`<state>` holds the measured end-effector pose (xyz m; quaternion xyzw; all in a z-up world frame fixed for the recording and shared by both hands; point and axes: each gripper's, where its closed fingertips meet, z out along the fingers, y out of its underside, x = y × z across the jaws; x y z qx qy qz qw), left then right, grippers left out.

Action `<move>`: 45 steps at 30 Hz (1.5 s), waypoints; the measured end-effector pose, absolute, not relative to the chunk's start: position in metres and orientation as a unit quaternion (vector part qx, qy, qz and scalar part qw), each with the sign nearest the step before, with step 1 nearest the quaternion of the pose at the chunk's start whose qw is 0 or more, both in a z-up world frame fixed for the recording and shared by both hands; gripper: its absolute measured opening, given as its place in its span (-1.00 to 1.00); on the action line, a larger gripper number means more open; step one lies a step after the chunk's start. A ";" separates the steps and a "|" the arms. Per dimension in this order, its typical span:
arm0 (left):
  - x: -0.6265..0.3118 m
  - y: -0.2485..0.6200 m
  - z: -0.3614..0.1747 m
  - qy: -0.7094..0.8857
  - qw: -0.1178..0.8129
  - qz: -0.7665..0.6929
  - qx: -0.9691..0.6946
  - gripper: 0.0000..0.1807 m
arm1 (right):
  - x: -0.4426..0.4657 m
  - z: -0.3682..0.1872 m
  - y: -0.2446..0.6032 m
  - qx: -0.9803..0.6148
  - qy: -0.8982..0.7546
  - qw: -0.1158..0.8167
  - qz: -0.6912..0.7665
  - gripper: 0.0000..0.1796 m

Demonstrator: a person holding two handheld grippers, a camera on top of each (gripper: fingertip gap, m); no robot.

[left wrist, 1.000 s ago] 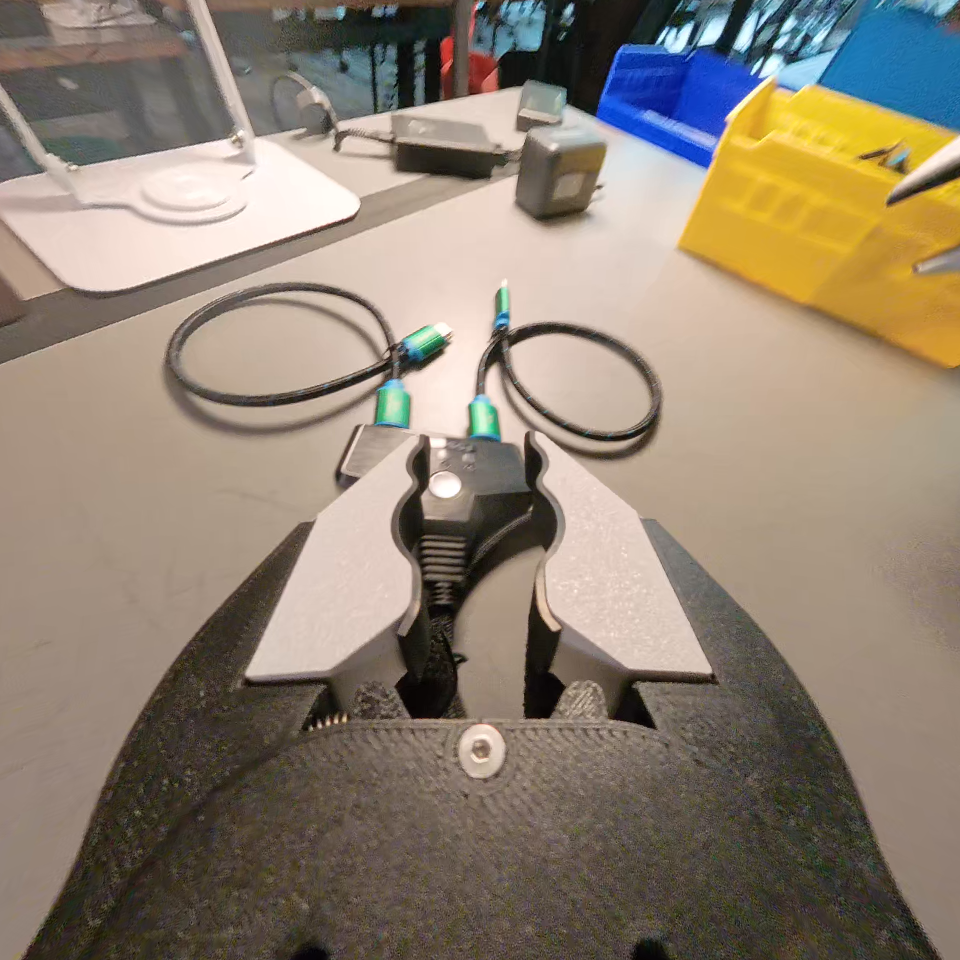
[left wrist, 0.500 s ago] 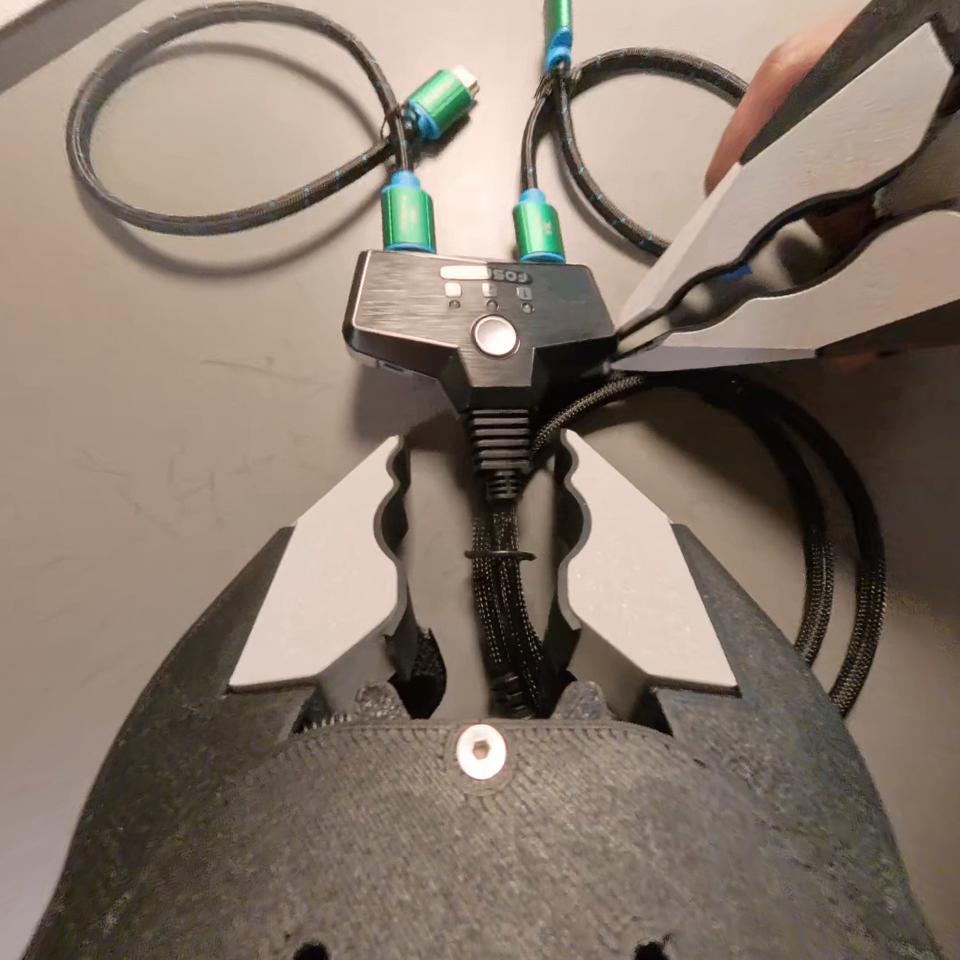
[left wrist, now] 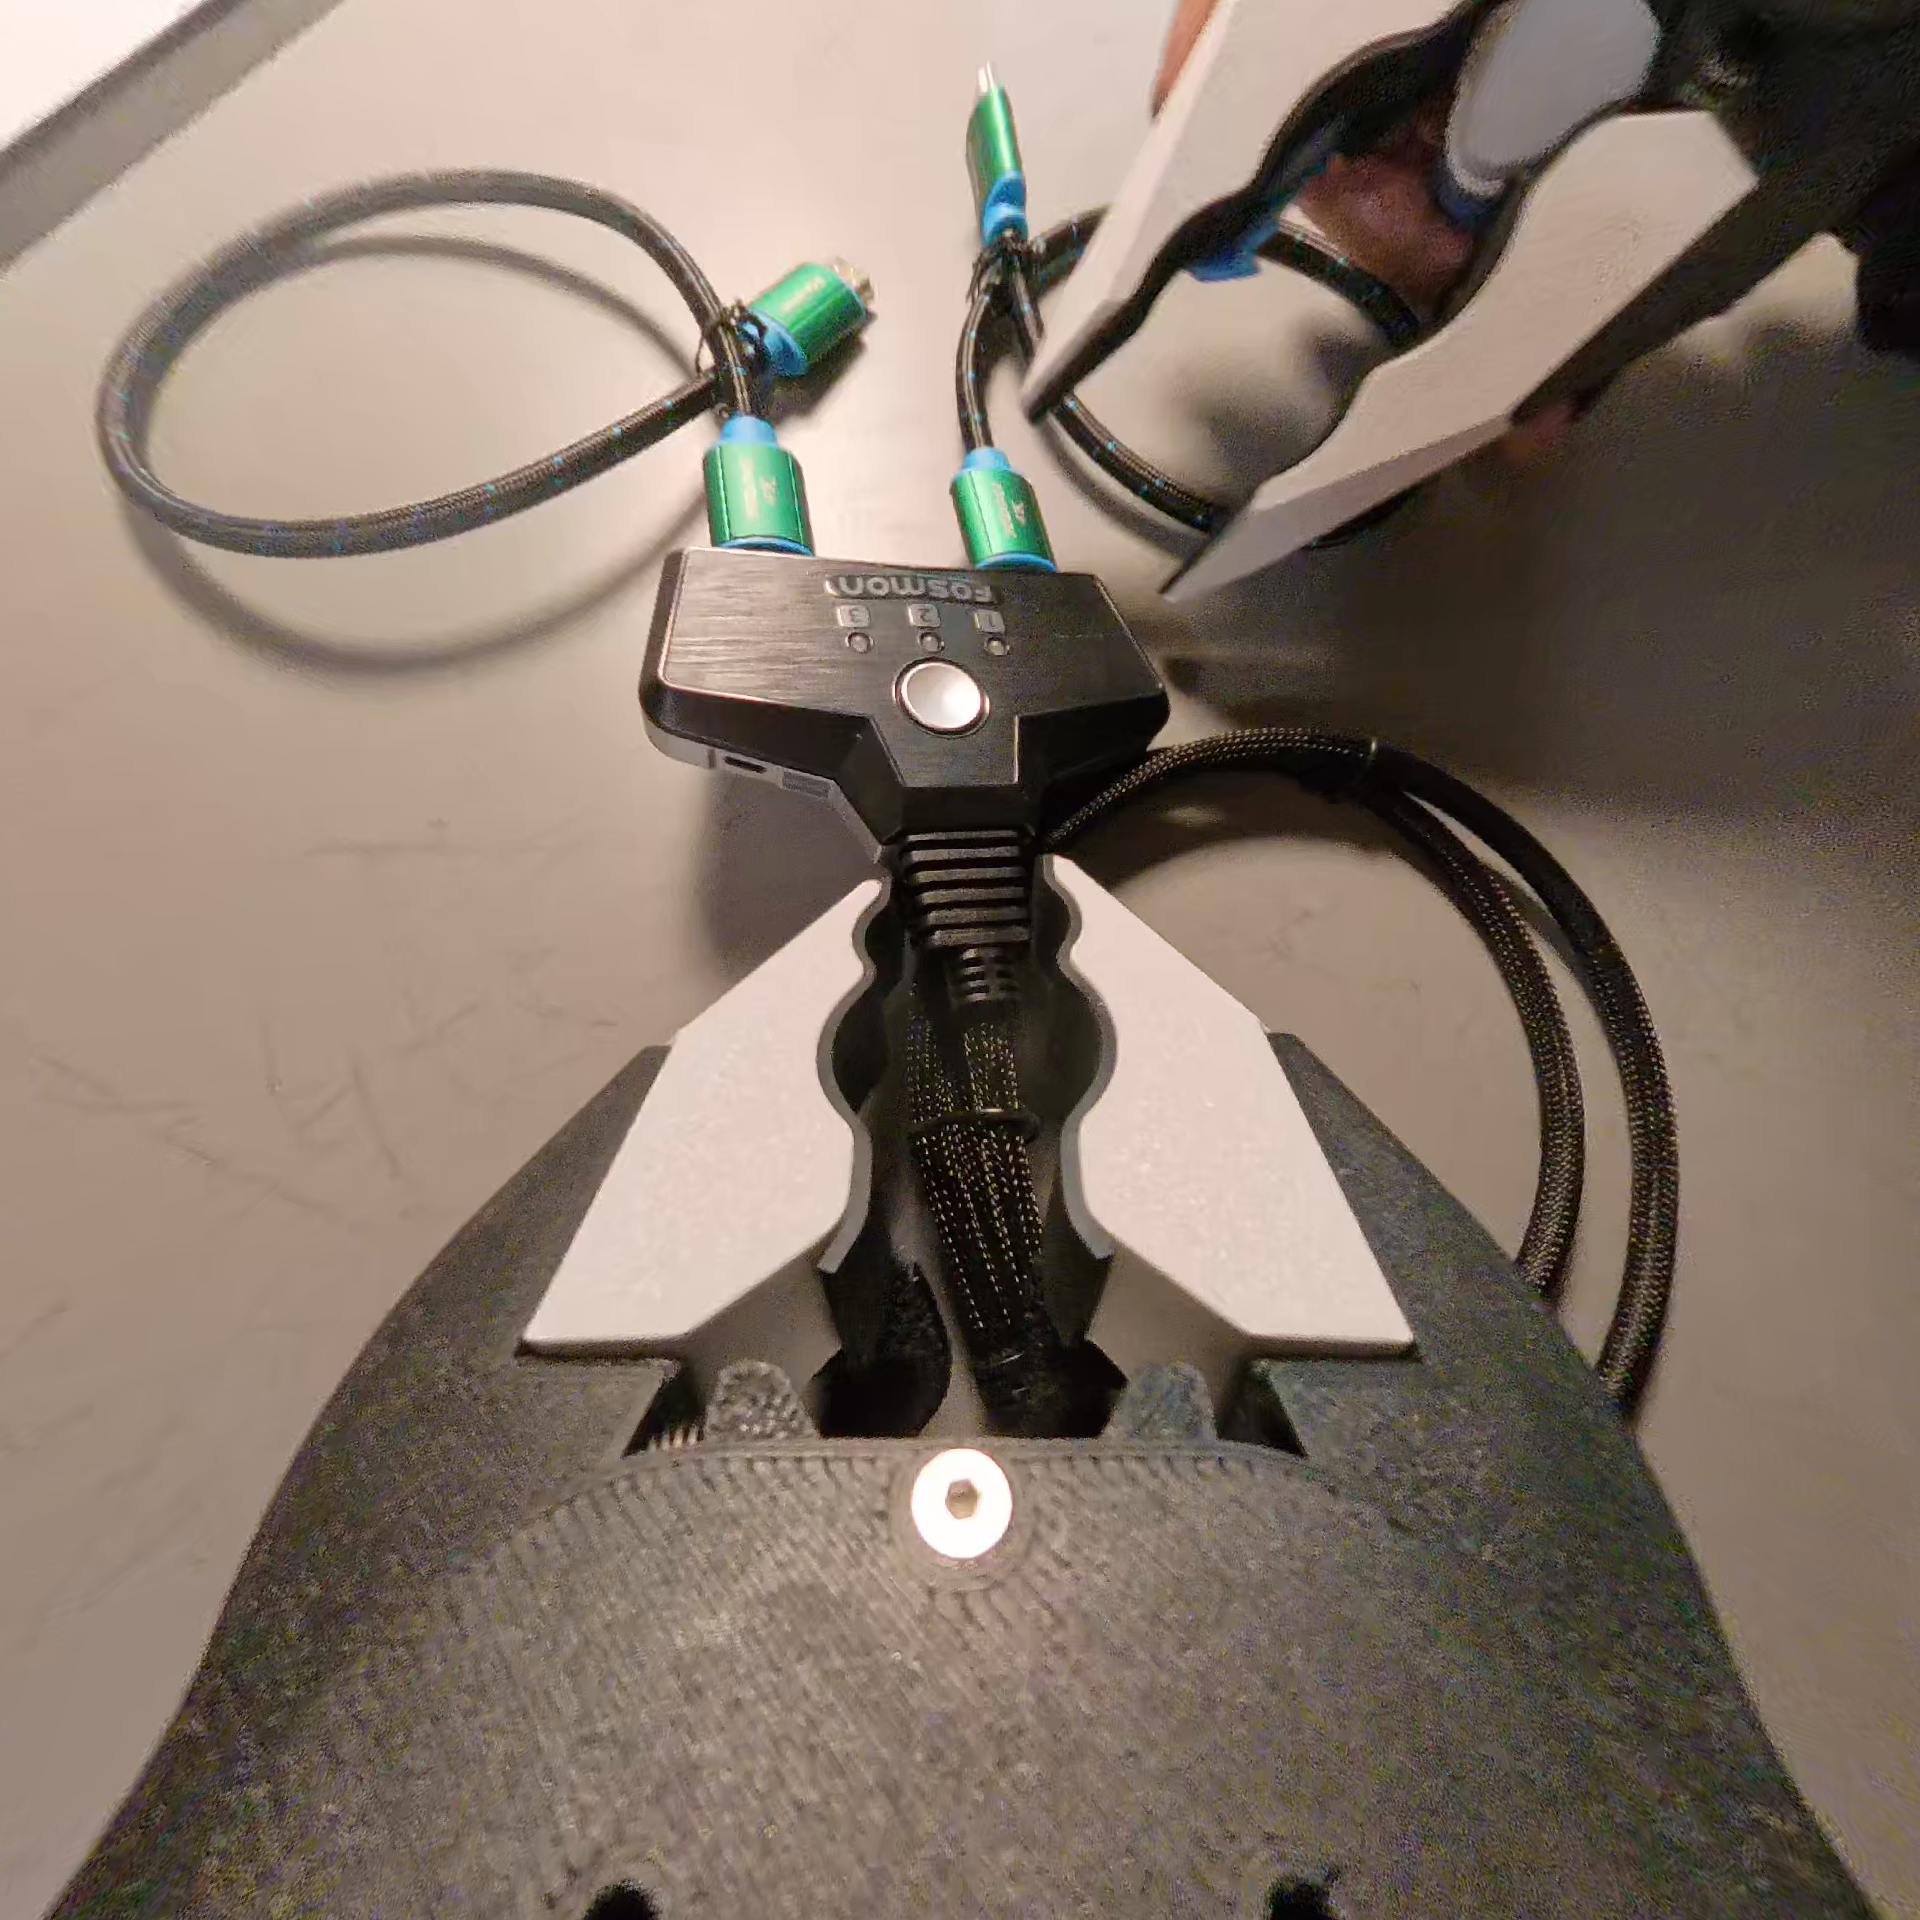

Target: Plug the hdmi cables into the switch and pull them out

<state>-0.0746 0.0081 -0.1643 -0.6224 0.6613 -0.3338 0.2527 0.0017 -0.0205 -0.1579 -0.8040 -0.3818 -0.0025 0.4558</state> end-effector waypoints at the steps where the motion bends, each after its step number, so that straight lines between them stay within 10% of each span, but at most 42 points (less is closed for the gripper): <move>1: -0.074 0.007 -0.161 0.670 0.261 -0.333 -0.610 -0.73 | 0.005 -0.159 -0.020 -0.794 -0.401 0.455 -0.030 -0.48; 22: -0.080 0.053 -0.052 0.619 0.596 -0.165 -0.484 -0.71 | 0.028 -0.147 0.010 -0.769 -0.377 0.462 -0.229 -0.78; 32: -0.037 -0.018 -0.076 0.439 0.284 -0.571 -0.633 -0.61 | 0.034 -0.103 0.016 -0.707 -0.323 0.532 -0.337 -0.78; 45: -0.032 -0.011 -0.066 0.368 0.288 -0.650 -0.599 -0.67 | -0.016 -0.077 0.000 -0.586 -0.393 0.582 -0.405 -0.80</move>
